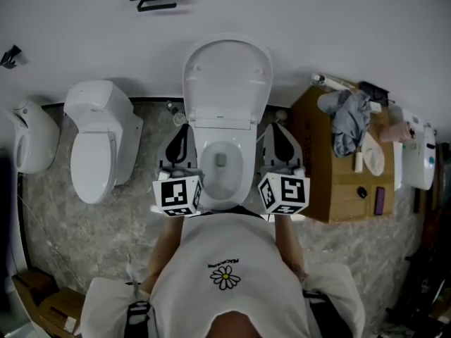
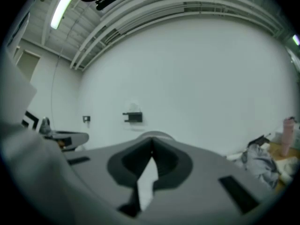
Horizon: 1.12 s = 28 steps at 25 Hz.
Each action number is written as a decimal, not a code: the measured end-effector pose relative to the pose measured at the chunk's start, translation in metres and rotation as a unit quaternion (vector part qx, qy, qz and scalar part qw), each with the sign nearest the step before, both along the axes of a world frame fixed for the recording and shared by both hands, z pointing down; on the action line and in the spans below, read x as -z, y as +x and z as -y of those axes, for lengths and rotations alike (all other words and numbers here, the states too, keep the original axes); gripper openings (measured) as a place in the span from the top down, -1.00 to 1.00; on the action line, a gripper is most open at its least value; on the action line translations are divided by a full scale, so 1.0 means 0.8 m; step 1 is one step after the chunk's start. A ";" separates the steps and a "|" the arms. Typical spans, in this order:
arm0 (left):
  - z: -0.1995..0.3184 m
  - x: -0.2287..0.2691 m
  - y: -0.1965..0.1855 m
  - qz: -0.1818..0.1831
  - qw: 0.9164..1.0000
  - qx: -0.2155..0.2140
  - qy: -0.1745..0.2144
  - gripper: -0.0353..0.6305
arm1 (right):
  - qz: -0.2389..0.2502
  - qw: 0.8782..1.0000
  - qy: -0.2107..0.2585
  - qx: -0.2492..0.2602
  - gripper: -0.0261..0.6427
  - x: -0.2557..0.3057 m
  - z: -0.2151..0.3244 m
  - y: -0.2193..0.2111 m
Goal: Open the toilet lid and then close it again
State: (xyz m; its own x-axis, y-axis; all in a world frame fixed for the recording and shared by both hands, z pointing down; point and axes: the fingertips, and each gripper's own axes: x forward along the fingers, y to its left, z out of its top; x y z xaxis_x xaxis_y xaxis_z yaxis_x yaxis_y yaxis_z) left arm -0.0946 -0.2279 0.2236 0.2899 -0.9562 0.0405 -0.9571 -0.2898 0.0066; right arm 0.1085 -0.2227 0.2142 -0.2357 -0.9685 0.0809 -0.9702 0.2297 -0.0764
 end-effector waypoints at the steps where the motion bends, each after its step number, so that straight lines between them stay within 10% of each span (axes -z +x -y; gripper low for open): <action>1: -0.004 -0.003 -0.002 -0.002 1.000 0.002 -0.004 0.81 | 0.004 1.000 -0.002 0.005 0.83 -0.003 -0.007 -0.005; 18: 0.034 0.005 -0.006 0.005 1.000 -0.006 0.004 0.80 | -0.010 0.999 0.002 0.042 0.83 0.007 0.027 -0.025; 21: 0.084 0.012 0.010 0.024 0.999 -0.032 0.001 0.56 | -0.012 0.998 -0.001 0.066 0.82 0.014 0.078 -0.031; 24: 0.144 0.008 0.024 0.059 0.997 -0.046 -0.003 0.33 | -0.002 0.997 -0.021 0.076 0.37 0.003 0.138 -0.029; 28: 0.229 -0.015 0.027 0.074 0.996 -0.037 -0.027 0.23 | -0.055 0.995 -0.068 0.043 0.30 -0.042 0.230 -0.013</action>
